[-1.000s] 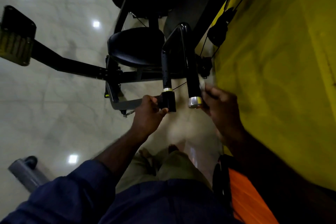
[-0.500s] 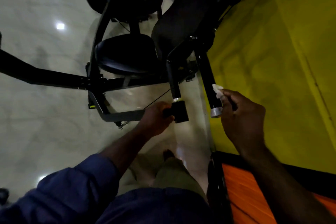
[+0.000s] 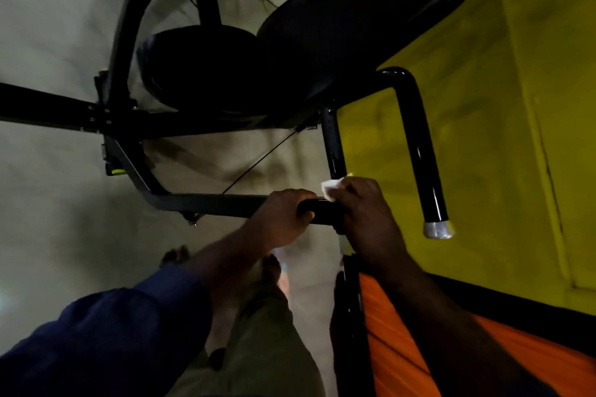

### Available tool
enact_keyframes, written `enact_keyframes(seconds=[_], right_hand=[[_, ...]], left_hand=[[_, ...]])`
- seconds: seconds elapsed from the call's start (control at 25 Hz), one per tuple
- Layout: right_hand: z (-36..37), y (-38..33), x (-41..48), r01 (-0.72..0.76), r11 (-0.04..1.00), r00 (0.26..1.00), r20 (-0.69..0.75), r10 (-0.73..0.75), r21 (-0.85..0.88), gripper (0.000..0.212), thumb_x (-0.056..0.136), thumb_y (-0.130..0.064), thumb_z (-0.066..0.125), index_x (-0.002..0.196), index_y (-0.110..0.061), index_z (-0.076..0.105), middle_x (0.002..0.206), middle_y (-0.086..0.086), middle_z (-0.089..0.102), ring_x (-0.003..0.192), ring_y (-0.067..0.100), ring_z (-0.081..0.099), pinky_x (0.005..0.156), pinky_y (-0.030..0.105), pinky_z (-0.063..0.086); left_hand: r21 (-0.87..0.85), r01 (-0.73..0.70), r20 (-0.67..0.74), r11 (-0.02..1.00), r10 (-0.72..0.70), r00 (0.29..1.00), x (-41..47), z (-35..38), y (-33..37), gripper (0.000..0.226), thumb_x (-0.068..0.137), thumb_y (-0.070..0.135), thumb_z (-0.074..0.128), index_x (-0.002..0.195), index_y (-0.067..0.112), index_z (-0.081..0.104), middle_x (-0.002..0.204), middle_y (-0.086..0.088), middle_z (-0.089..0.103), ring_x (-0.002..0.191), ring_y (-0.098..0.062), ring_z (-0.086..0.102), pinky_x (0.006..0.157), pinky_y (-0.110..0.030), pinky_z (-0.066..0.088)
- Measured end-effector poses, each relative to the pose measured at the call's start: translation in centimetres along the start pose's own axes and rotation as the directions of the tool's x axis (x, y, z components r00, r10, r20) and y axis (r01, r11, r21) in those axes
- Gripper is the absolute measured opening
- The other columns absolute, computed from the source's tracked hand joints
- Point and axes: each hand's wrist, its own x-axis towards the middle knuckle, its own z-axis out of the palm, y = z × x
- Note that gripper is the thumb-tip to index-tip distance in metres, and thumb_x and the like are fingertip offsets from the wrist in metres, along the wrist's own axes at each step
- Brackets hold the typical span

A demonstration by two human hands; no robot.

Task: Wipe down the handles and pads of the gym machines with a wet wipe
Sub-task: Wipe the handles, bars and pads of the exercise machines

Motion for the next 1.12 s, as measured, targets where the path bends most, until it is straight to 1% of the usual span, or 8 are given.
enact_keyframes(seconds=[0.08,0.2,0.36,0.52,0.6,0.8,1.0,1.12], right_hand=[[-0.4,0.4,1.3,0.057,0.998,0.997,0.05,-0.056,-0.021,0.074,0.05,-0.001,0.092,0.121,-0.008,0.072,0.121,0.014,0.067,0.113,0.039,0.061,0.096,0.04,0.054],[-1.4,0.3,9.3,0.033,0.998,0.99,-0.132,-0.04,-0.058,0.018,0.096,-0.028,0.064,0.112,-0.021,0.068,0.116,0.005,0.064,0.108,0.024,0.06,0.095,0.046,0.054],[0.0,-1.7,12.0,-0.111,0.994,0.914,-0.393,0.105,0.007,0.027,0.094,0.002,0.059,0.116,-0.012,0.066,0.11,0.015,0.062,0.103,0.035,0.059,0.079,0.044,0.055],[1.2,-1.5,1.7,-0.11,0.986,0.973,-0.215,0.081,-0.127,0.058,0.069,0.008,0.078,0.125,-0.006,0.07,0.113,0.019,0.067,0.1,0.041,0.063,0.08,0.041,0.058],[1.0,-1.1,1.8,-0.076,0.986,0.985,-0.167,0.051,-0.145,0.066,0.06,0.008,0.084,0.122,-0.007,0.071,0.116,0.018,0.067,0.105,0.041,0.063,0.08,0.044,0.06],[0.9,-2.0,13.9,-0.143,0.99,0.872,-0.475,0.117,-0.019,0.035,0.084,0.006,0.065,0.114,-0.009,0.073,0.101,0.013,0.065,0.095,0.033,0.063,0.07,0.04,0.055],[1.1,-2.3,2.3,-0.188,0.95,0.856,-0.432,0.284,0.251,0.037,0.082,0.009,0.064,0.11,-0.01,0.079,0.099,0.011,0.072,0.091,0.026,0.071,0.084,0.035,0.058],[0.6,-2.7,1.2,-0.337,0.863,0.817,-0.339,0.466,0.376,0.03,0.089,0.001,0.064,0.104,-0.017,0.081,0.105,0.0,0.078,0.1,0.013,0.071,0.095,0.028,0.054]], left_hand=[[-0.021,-0.009,0.011,1.0,0.009,1.0,0.7,-0.3,-0.6,0.035,0.102,0.022,0.06,0.137,0.019,0.064,0.131,-0.001,0.07,0.118,-0.018,0.065,0.103,-0.029,0.049],[-0.044,-0.01,0.046,0.999,0.012,0.999,1.7,-0.5,-1.8,0.034,0.102,0.023,0.059,0.135,0.023,0.066,0.127,-0.001,0.072,0.113,-0.016,0.067,0.101,-0.031,0.052],[-0.068,-0.018,0.059,0.998,0.022,0.998,1.9,-1.1,-2.5,0.033,0.102,0.022,0.059,0.134,0.023,0.066,0.126,-0.001,0.073,0.111,-0.015,0.068,0.098,-0.027,0.052],[-0.061,-0.044,0.098,0.997,0.05,0.994,1.6,-1.9,-2.0,0.036,0.102,0.019,0.061,0.138,0.02,0.064,0.134,-0.001,0.069,0.12,-0.016,0.063,0.092,-0.017,0.038],[-0.077,-0.037,0.126,0.996,0.047,0.991,1.3,-2.0,-2.1,0.039,0.102,0.019,0.061,0.141,0.021,0.062,0.136,-0.001,0.067,0.118,-0.016,0.064,0.091,-0.019,0.041],[-0.086,-0.007,0.149,0.996,0.02,0.989,1.4,-1.6,-3.0,0.046,0.1,0.022,0.063,0.146,0.027,0.057,0.136,0.0,0.067,0.116,-0.015,0.066,0.102,-0.032,0.053],[-0.041,-0.014,0.152,0.999,0.02,0.988,2.0,-1.8,-2.6,0.041,0.099,0.021,0.064,0.139,0.024,0.064,0.136,0.001,0.068,0.124,-0.016,0.064,0.106,-0.028,0.049],[-0.256,0.115,0.102,0.96,-0.092,0.991,2.4,-1.5,-2.4,0.033,0.094,0.023,0.07,0.126,0.023,0.071,0.125,0.002,0.074,0.117,-0.012,0.068,0.108,-0.036,0.051]])
